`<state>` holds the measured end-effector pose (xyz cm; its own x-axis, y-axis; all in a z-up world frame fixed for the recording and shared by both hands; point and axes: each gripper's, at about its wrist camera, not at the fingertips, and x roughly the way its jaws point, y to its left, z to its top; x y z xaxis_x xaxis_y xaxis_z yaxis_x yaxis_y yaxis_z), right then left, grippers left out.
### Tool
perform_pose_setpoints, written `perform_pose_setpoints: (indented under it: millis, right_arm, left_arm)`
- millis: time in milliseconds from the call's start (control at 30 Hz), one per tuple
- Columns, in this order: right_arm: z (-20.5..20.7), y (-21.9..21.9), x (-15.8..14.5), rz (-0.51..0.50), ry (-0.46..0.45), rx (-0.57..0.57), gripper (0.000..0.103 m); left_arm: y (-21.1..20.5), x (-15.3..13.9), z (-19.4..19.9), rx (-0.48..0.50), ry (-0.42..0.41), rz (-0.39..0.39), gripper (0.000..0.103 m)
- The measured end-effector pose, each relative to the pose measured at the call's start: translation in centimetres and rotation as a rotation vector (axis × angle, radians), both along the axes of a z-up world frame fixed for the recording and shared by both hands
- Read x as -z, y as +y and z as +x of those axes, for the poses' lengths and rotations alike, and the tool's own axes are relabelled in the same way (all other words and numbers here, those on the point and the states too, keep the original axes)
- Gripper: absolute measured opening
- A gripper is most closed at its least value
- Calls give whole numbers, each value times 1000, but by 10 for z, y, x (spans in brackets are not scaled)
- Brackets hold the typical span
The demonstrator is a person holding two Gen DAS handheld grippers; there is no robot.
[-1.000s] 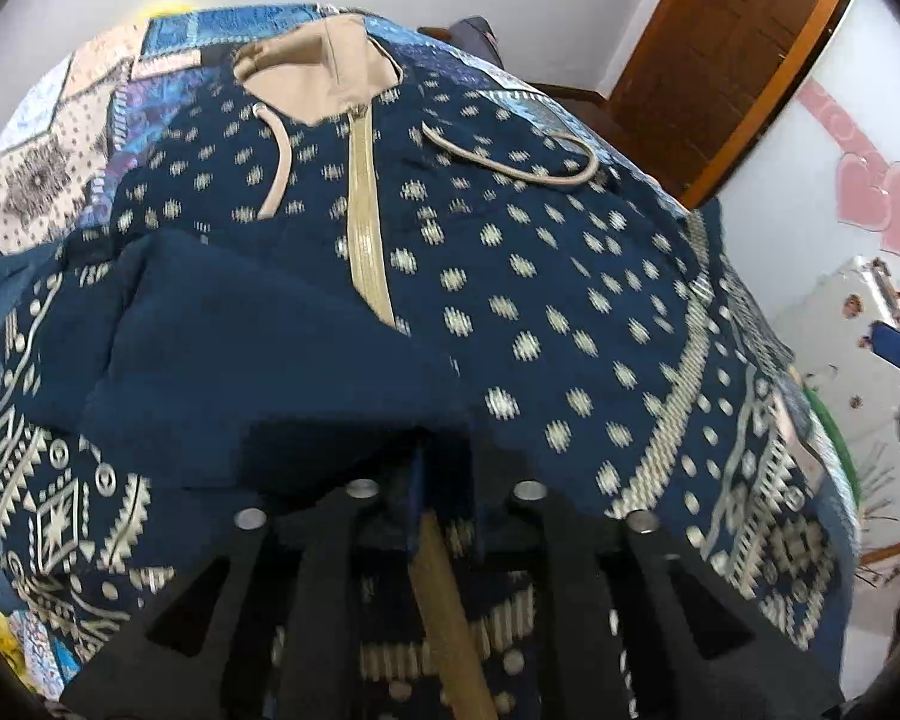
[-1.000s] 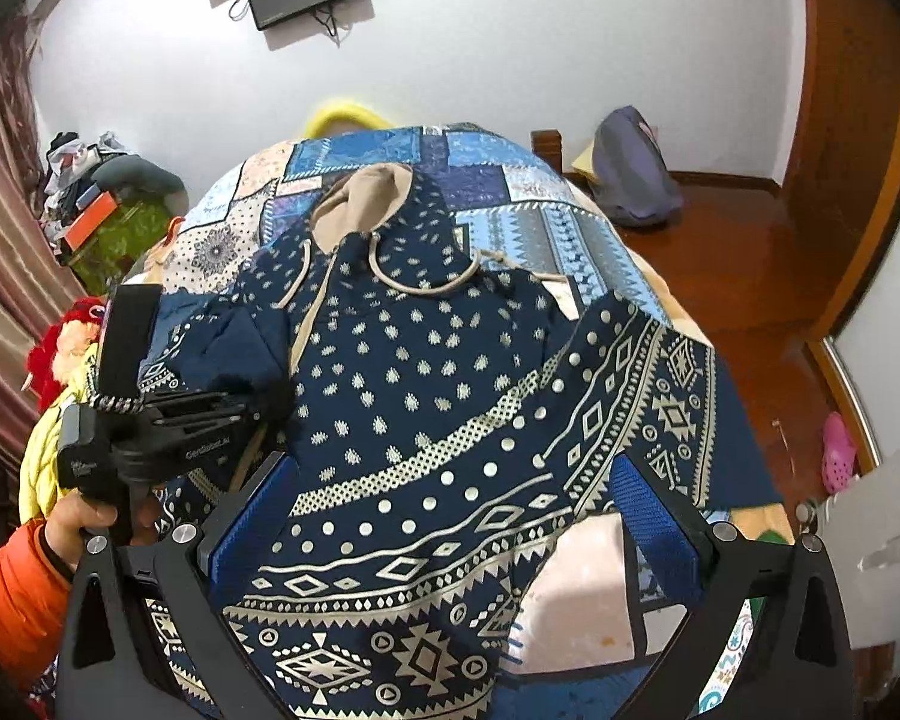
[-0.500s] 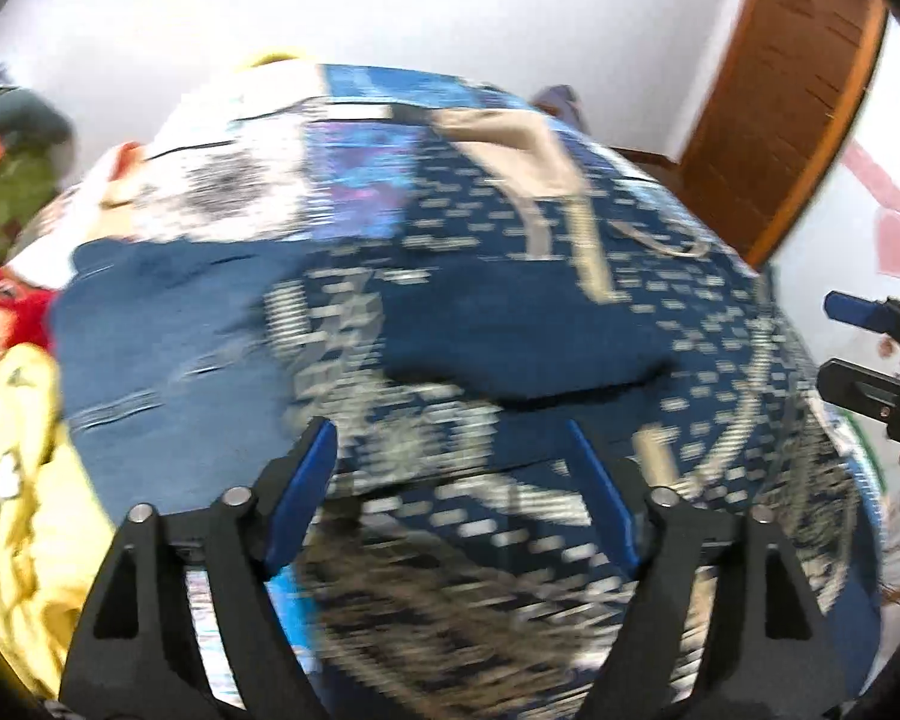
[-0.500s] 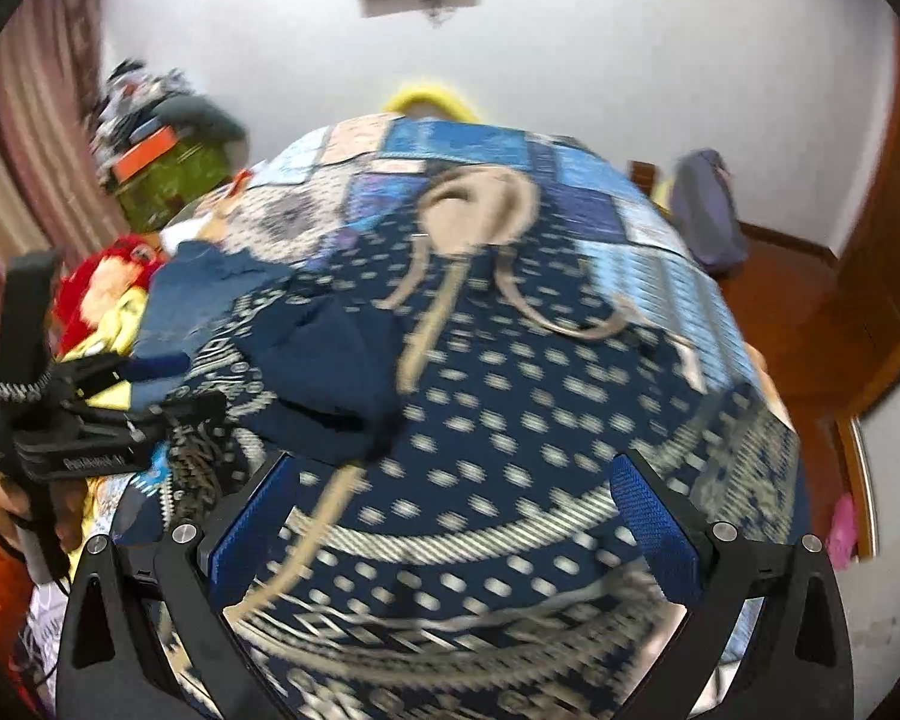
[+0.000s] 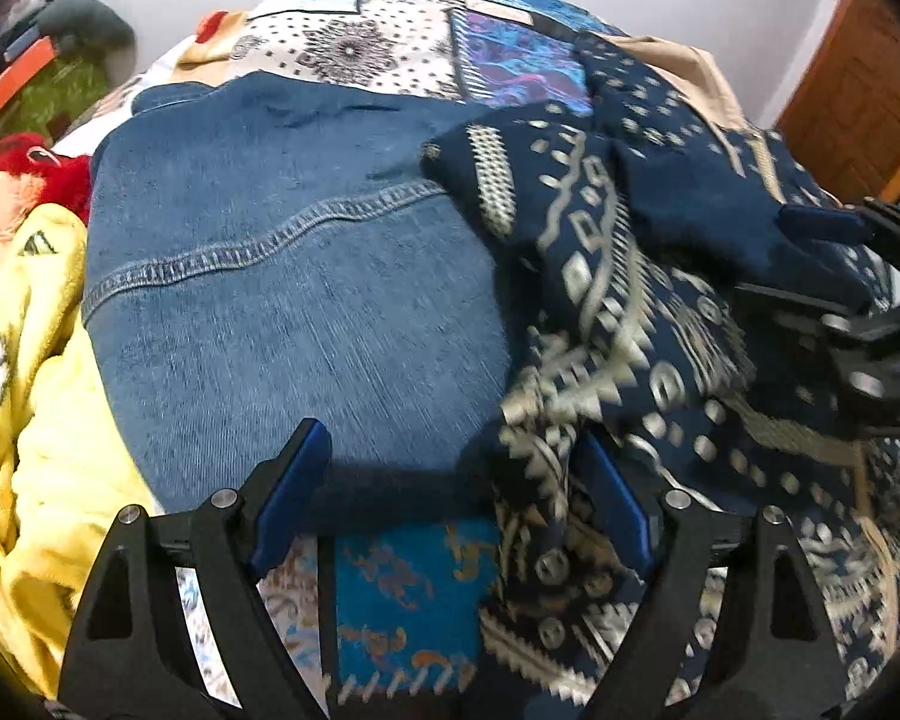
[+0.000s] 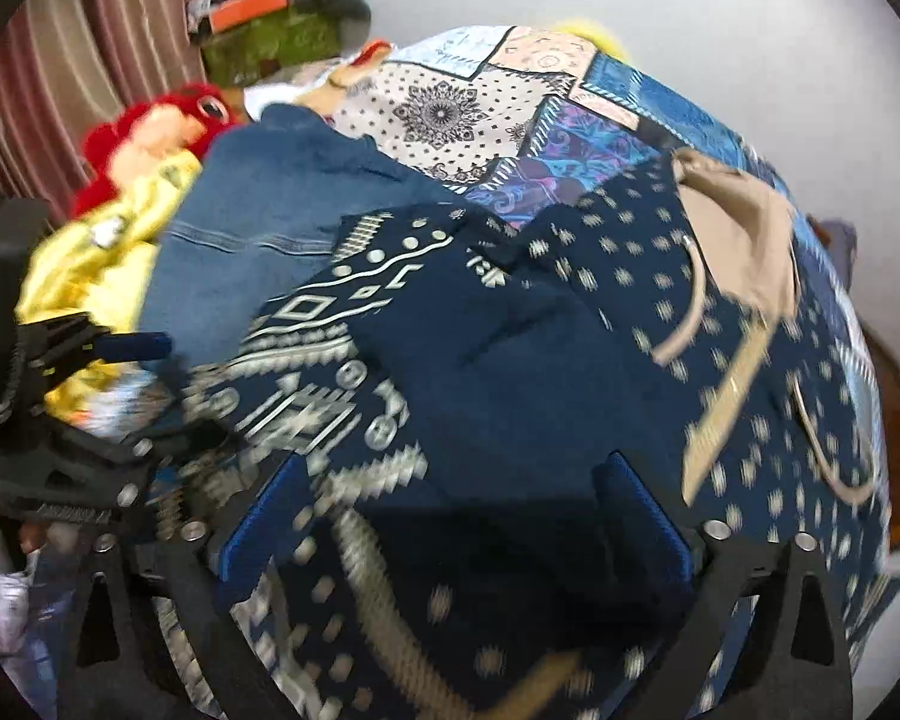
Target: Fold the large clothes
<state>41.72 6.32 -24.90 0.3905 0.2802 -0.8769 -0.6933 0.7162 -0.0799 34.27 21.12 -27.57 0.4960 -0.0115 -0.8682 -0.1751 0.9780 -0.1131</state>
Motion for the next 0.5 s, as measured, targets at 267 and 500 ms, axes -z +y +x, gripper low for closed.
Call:
perform_pose_setpoints:
  millis: [267,500]
  right_arm:
    - [22,20,24,-9,-30,-7,26]
    - [23,-33,-24,119,-43,86,10]
  left_arm:
    - [-4,14,10,-70,-33,81,84]
    - [-3,16,11,-90,-10,99,84]
